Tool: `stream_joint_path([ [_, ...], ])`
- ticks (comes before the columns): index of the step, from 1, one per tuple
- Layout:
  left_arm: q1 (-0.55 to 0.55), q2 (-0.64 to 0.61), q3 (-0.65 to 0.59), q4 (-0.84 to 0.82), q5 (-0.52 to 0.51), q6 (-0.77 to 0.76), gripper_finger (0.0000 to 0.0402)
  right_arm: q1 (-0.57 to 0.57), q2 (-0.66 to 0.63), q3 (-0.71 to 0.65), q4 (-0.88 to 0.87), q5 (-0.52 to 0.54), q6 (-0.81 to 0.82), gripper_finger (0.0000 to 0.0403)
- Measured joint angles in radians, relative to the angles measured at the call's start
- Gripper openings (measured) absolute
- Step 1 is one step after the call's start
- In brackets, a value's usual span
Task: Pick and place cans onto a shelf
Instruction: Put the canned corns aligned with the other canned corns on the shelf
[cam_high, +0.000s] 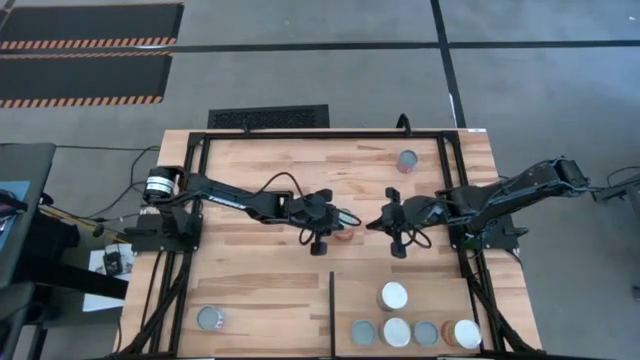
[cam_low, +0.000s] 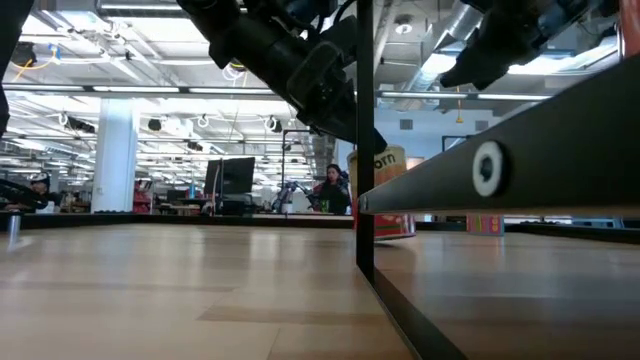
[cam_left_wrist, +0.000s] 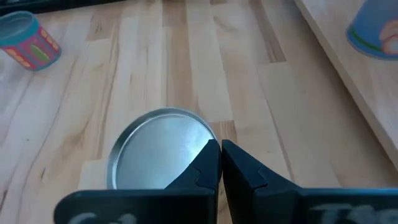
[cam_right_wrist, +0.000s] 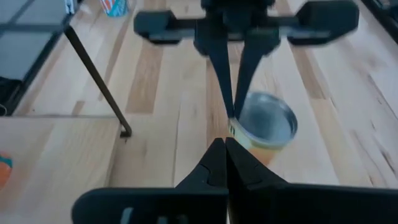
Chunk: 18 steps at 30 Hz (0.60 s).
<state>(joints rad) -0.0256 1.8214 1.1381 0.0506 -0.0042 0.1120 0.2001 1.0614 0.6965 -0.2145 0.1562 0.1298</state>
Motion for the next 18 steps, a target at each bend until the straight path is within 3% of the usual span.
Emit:
stream_joint_path([
  [5, 0.0, 0.0, 0.0, -0.017, 0.001, -0.02, 0.0006, 0.0, 0.007, 0.0, 0.002, 0.0, 0.005, 0.0021],
  [11, -0.001, -0.011, 0.0, 0.006, 0.0, -0.037, 0.0044, 0.0, 0.007, 0.0, 0.0, 0.02, 0.022, 0.0055],
  [18, -0.001, -0.104, -0.015, 0.015, -0.002, -0.031, 0.0064, -0.013, 0.007, 0.001, 0.036, 0.082, -0.019, 0.0094],
])
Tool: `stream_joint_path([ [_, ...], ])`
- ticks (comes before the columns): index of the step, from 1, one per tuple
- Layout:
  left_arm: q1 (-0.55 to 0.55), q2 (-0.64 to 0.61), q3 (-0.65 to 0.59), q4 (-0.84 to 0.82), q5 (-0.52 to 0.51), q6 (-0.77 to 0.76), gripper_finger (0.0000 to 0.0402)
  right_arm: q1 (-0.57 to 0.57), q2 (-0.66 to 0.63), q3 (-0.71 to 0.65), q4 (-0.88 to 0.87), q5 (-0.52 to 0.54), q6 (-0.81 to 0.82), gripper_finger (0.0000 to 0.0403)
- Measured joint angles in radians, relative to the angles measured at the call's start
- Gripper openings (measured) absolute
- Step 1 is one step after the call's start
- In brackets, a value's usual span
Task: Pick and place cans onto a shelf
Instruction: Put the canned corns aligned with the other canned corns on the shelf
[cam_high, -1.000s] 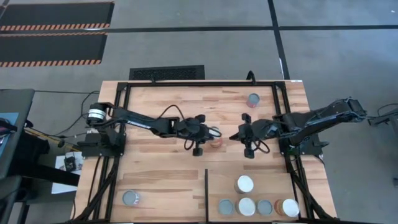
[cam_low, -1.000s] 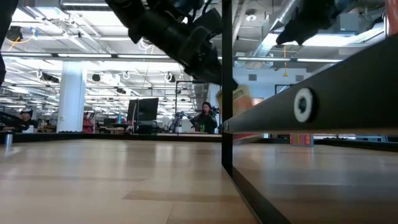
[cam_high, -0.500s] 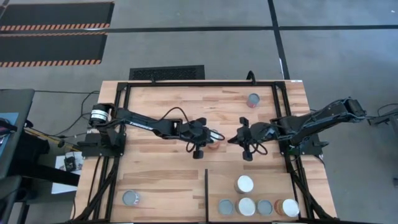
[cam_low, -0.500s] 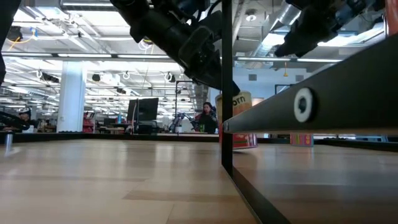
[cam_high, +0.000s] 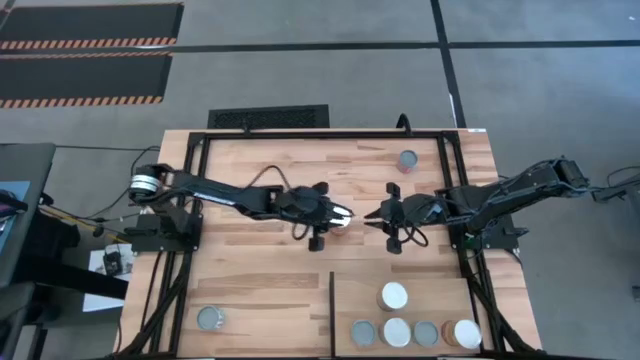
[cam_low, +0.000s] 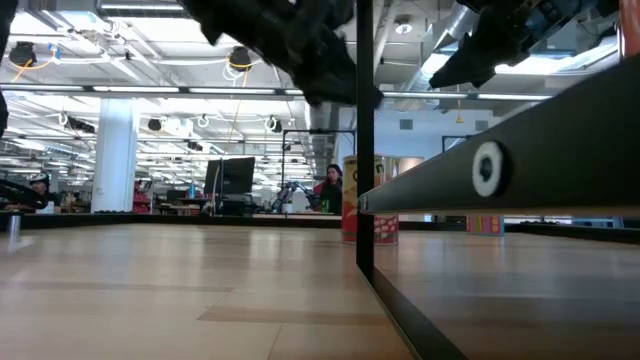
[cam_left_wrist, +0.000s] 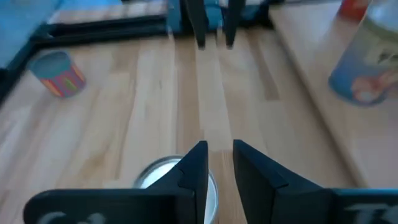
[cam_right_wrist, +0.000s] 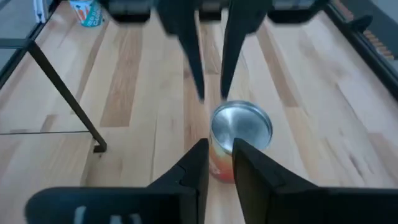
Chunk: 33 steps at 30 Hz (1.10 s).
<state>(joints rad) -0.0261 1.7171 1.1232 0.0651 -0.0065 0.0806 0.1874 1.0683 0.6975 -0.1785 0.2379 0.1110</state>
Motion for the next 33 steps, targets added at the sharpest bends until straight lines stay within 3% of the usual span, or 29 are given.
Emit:
stream_joint_path([
  [9, 0.009, -0.24, -0.394, 0.474, -0.009, -0.101, 0.001, -0.062, 0.118, 0.018, 0.04, -0.058, -0.048, 0.0097],
  [17, 0.01, -0.385, -0.622, 0.597, -0.131, -0.146, 0.0008, -0.066, 0.314, 0.154, -0.022, -0.085, -0.151, 0.0147],
  [24, 0.01, -0.433, -0.693, 0.6, -0.198, -0.153, 0.0004, -0.078, 0.457, 0.289, -0.159, -0.08, -0.244, 0.0159],
  [33, 0.016, -0.423, -0.691, 0.579, -0.22, -0.148, 0.0004, -0.099, 0.582, 0.399, -0.303, -0.067, -0.252, 0.0078],
])
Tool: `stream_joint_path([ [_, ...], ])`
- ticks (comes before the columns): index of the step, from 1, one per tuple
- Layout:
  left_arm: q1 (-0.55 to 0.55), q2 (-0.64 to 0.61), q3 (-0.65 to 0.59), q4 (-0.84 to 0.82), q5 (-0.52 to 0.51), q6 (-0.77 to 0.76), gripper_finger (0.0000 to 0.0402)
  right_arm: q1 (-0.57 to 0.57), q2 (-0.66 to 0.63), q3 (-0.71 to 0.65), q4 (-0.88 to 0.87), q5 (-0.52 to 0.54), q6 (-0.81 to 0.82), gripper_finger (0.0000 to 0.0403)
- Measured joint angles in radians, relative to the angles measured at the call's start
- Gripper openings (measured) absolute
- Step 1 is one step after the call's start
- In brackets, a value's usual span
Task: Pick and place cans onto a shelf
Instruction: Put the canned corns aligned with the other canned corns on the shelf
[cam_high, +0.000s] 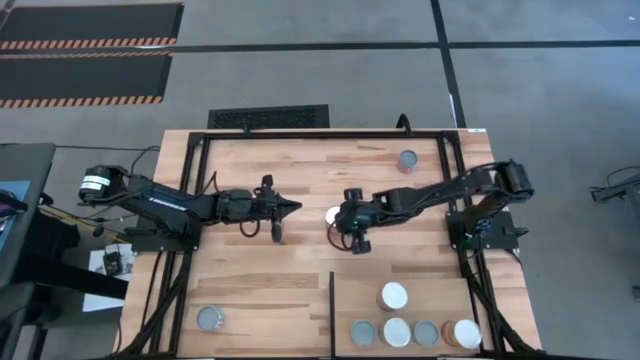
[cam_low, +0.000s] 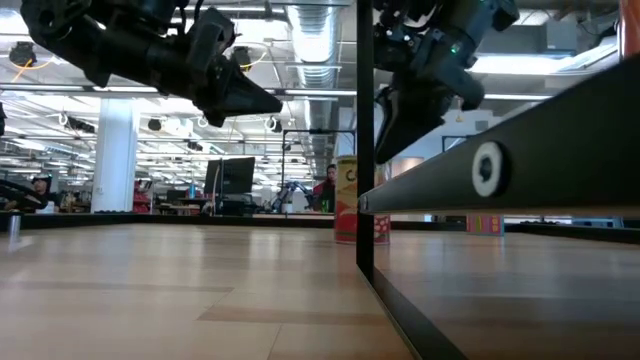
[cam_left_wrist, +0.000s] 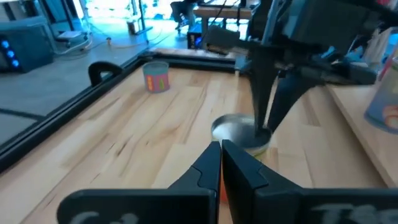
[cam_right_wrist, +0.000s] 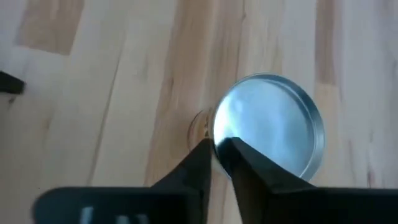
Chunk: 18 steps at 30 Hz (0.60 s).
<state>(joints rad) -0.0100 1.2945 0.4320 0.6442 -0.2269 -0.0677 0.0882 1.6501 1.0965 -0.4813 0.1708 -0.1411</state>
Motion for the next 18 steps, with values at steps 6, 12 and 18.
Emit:
stream_joint_path([
  [6, 0.01, 0.0, 0.0, -0.014, -0.052, -0.066, 0.0004, 0.016, -0.001, 0.066, -0.169, -0.009, 0.076, 0.0009],
  [12, 0.034, 0.0, 0.0, -0.037, -0.056, -0.091, 0.0004, 0.077, -0.072, 0.149, -0.423, -0.029, 0.284, 0.0005],
  [18, 0.056, 0.0, 0.0, -0.05, -0.055, -0.09, 0.0004, 0.197, -0.155, 0.256, -0.685, -0.026, 0.597, 0.0004],
])
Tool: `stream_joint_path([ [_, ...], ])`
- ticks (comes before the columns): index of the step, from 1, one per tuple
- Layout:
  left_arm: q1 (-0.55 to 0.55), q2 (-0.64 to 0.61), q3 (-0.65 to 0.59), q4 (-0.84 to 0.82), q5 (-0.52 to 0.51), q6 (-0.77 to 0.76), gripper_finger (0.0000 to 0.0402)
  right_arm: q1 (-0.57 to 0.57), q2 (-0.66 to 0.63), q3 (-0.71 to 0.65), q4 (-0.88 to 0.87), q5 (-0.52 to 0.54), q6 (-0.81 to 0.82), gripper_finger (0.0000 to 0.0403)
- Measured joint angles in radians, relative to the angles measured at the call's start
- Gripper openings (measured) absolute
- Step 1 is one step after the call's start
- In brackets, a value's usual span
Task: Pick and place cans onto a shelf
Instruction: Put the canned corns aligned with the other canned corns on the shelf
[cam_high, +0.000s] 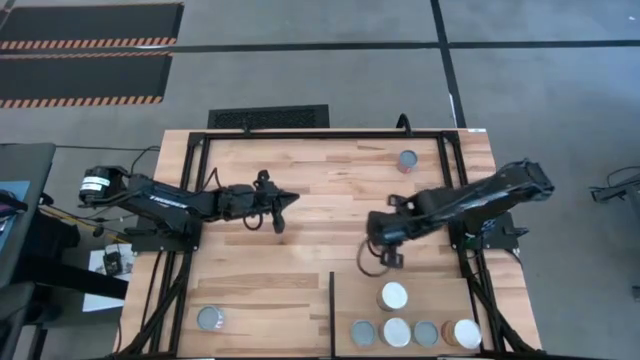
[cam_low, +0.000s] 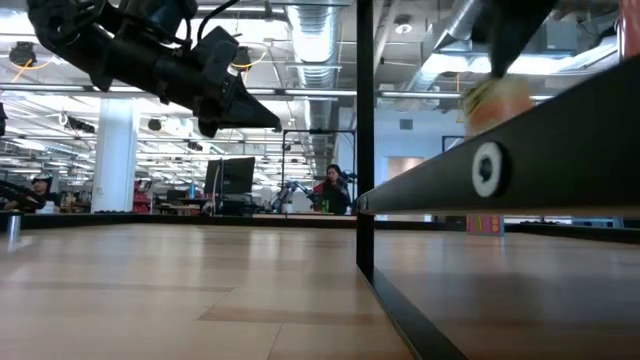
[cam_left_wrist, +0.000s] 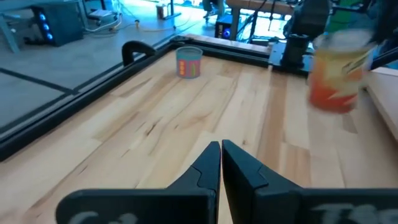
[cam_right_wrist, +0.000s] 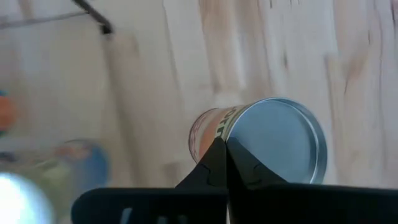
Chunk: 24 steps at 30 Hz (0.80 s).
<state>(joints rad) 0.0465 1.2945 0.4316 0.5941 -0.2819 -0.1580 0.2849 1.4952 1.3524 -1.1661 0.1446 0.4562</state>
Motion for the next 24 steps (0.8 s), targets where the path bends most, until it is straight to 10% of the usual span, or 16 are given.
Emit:
stream_joint_path([
  [24, 0.026, 0.0, 0.0, -0.008, 0.004, -0.023, 0.0004, 0.55, -0.071, 0.057, -0.301, -0.049, 0.957, 0.0006],
])
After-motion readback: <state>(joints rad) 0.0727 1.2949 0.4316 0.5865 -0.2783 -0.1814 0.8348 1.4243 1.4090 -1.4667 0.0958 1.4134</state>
